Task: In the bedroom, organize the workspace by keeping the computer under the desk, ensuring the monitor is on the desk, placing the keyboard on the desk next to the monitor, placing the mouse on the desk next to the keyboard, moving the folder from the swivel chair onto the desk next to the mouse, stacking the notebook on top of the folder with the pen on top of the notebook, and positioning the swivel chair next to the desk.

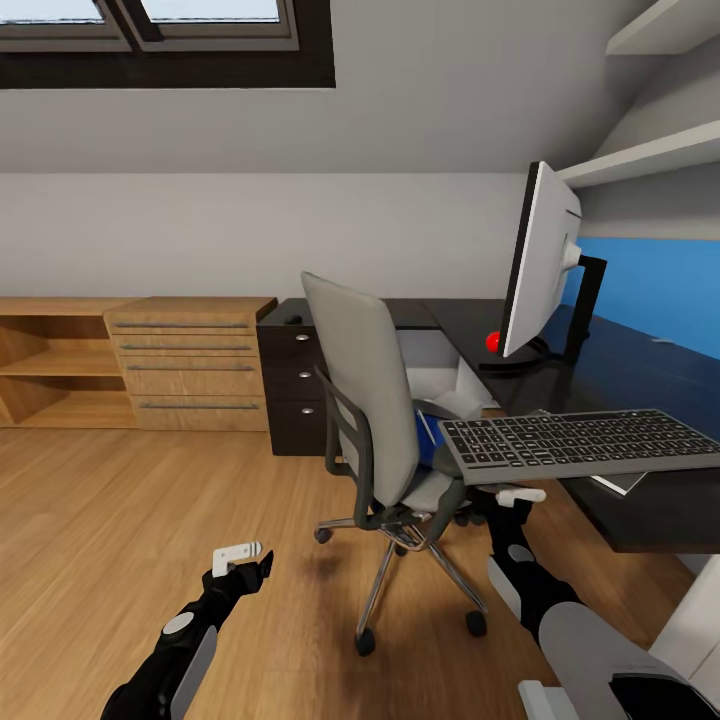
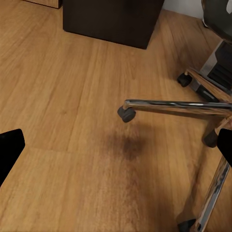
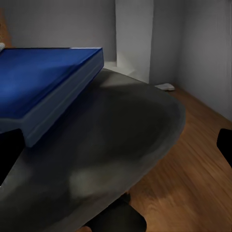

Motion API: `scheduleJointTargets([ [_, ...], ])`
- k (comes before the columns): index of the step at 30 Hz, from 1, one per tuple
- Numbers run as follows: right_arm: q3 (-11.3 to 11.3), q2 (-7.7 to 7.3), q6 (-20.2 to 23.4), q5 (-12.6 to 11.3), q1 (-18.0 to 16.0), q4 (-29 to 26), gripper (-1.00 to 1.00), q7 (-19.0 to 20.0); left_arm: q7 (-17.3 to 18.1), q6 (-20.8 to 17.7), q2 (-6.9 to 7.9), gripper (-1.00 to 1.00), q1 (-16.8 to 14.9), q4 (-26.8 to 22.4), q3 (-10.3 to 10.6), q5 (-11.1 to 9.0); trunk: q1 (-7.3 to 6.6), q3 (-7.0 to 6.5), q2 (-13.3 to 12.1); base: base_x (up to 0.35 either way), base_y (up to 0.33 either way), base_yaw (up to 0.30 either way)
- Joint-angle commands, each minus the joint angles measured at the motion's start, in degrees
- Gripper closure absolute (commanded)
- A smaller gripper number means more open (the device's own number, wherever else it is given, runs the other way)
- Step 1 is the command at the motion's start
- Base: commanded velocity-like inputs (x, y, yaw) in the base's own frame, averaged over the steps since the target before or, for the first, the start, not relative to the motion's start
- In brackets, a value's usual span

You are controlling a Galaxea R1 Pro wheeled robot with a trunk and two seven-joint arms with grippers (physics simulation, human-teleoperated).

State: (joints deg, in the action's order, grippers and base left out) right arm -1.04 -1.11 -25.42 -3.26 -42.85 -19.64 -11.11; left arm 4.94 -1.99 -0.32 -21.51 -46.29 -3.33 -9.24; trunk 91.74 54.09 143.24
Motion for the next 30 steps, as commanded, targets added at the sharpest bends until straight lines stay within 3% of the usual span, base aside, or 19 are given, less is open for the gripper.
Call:
scheduleJointTargets([
  [1,0.0,0.07,-0.6,-0.3,0.0,0.0,-1.0,0.0,0.4,-0.2,-0.03,-1.0,0.0,0.0,-0.2,-0.6,-0.01,0.06,0.0,0.0,0.0,0.0],
  [10,0.0,0.55,-1.2,-0.4,0.0,0.2,-1.0,-0.1,0.4,-0.2,-0.03,-1.0,0.0,0.0,-0.2,-0.6,-0.01,0.13,0.0,0.0,0.0,0.022],
  [30,0.0,1.2,-1.3,-0.3,0.0,0.3,-1.0,0.0,0.4,-0.2,0.04,-1.0,0.0,0.0,-0.3,-0.6,-0.01,0.91,0.0,0.0,0.0,0.168],
])
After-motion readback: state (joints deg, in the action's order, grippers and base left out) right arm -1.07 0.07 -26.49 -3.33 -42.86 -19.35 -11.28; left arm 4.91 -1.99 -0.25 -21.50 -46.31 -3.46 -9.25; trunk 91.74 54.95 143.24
